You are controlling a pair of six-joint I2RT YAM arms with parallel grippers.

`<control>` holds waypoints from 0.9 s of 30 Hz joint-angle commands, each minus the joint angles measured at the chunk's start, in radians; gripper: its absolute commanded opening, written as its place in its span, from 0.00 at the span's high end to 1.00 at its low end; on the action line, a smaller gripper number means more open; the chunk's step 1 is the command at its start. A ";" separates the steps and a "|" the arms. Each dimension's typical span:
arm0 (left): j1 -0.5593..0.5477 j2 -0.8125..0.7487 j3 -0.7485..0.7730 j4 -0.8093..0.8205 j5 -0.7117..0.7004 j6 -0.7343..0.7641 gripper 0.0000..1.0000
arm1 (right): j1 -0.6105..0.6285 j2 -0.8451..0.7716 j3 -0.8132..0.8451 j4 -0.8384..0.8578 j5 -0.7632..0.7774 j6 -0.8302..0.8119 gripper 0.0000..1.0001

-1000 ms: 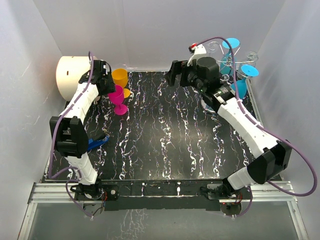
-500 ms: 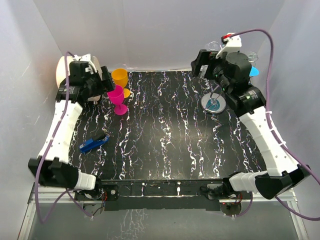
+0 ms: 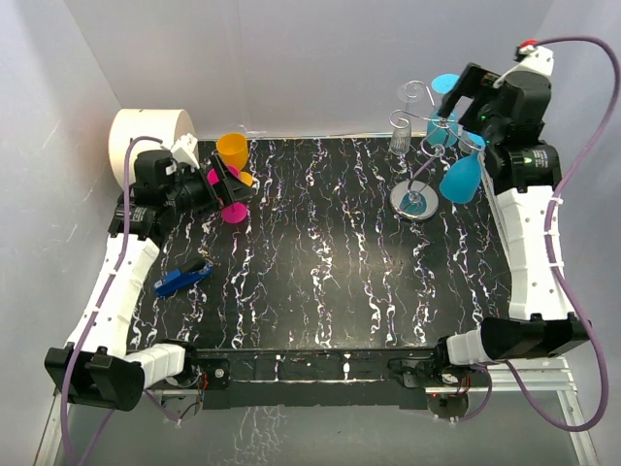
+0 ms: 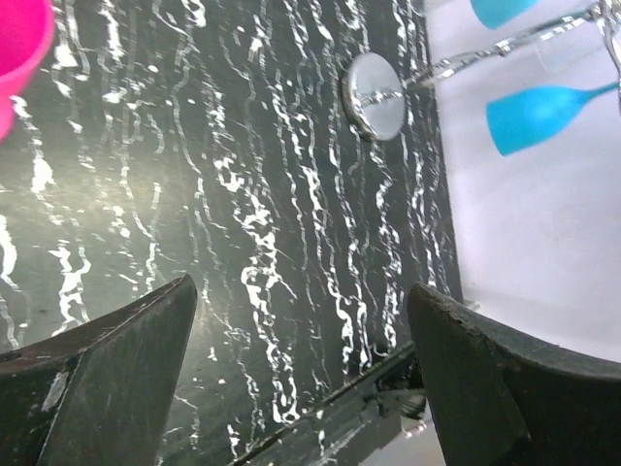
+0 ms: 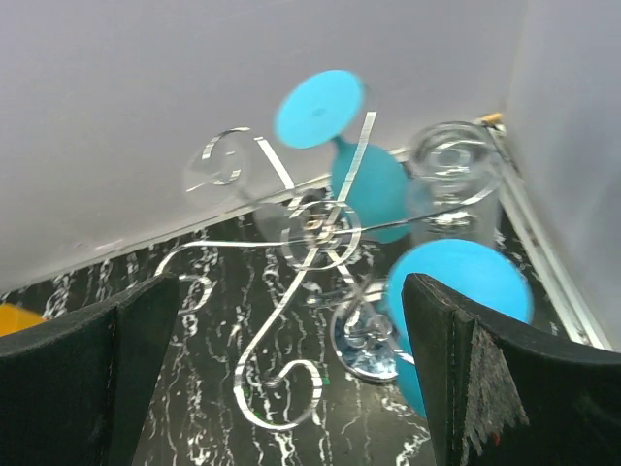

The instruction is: Take the wine glass off the wine glass rack

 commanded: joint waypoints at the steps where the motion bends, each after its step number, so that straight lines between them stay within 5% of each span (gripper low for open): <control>1: -0.055 -0.054 -0.035 0.086 0.093 -0.059 0.11 | -0.102 -0.032 0.046 -0.004 -0.040 0.055 0.02; 10: -0.148 -0.055 -0.065 0.116 0.126 -0.052 0.11 | -0.346 -0.072 -0.047 0.015 -0.182 0.171 0.03; 17: -0.149 -0.075 -0.056 0.052 0.143 0.016 0.09 | -0.524 -0.101 -0.211 0.110 -0.409 0.291 0.18; 27: -0.150 -0.110 -0.078 0.018 0.123 0.058 0.08 | -0.579 -0.093 -0.371 0.289 -0.572 0.412 0.26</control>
